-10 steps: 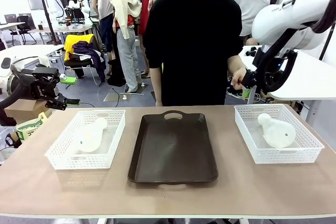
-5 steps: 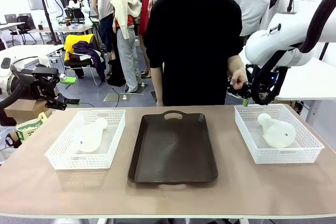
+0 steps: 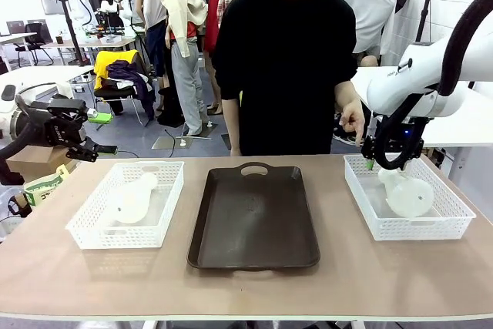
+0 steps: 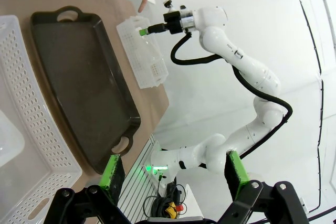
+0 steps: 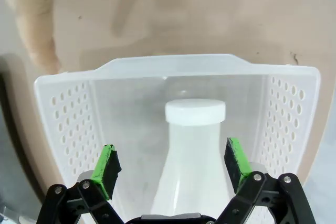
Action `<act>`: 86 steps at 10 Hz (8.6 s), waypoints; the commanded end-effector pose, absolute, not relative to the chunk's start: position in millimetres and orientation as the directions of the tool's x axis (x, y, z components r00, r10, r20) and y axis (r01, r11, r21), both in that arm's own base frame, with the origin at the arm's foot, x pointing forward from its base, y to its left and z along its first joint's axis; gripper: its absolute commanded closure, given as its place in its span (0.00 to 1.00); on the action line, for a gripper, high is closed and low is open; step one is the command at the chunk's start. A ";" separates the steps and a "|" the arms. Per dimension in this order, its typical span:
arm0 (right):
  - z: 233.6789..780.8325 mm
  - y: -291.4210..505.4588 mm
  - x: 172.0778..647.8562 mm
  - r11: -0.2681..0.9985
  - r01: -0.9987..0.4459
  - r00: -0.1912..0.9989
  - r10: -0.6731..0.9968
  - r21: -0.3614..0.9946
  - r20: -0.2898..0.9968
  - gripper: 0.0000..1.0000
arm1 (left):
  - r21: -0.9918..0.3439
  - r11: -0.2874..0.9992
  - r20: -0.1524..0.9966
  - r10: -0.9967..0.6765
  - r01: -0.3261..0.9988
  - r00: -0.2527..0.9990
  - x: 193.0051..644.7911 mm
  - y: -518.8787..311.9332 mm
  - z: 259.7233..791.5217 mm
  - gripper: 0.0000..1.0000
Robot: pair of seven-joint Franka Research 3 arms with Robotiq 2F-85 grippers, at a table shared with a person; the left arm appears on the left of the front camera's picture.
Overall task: Prepare the laboratory tools.
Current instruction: Pick up the Big flask that the person points to, then while moving the picked Big flask to the Handle tray indicated by the person, stop as directed by the person.
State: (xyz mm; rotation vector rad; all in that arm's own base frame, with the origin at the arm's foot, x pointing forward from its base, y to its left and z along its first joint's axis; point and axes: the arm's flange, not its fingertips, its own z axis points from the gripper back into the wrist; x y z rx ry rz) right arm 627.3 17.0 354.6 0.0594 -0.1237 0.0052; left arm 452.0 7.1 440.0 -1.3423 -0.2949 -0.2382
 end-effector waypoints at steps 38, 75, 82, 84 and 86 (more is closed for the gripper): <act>371.7 -3.8 626.8 0.997 0.072 0.996 -0.071 -0.022 0.046 1.00 | -0.918 0.202 0.349 0.002 0.341 0.937 451.4 8.0 442.6 0.00; 536.9 311.2 458.3 0.882 -0.470 0.796 0.411 0.026 0.444 1.00 | -0.918 0.202 0.349 0.002 0.341 0.937 451.4 8.0 442.6 0.00; 513.3 328.3 449.0 0.860 -0.510 0.792 0.464 0.013 0.398 1.00 | -0.918 0.202 0.349 0.002 0.341 0.937 451.4 8.0 442.6 0.00; 513.3 328.3 449.0 0.860 -0.510 0.792 0.464 0.013 0.398 1.00 | -0.918 0.202 0.349 0.002 0.341 0.937 451.4 8.0 442.6 0.00; 513.3 328.3 449.0 0.860 -0.510 0.792 0.464 0.013 0.398 1.00 | -0.918 0.202 0.349 0.002 0.341 0.937 451.4 8.0 442.6 0.00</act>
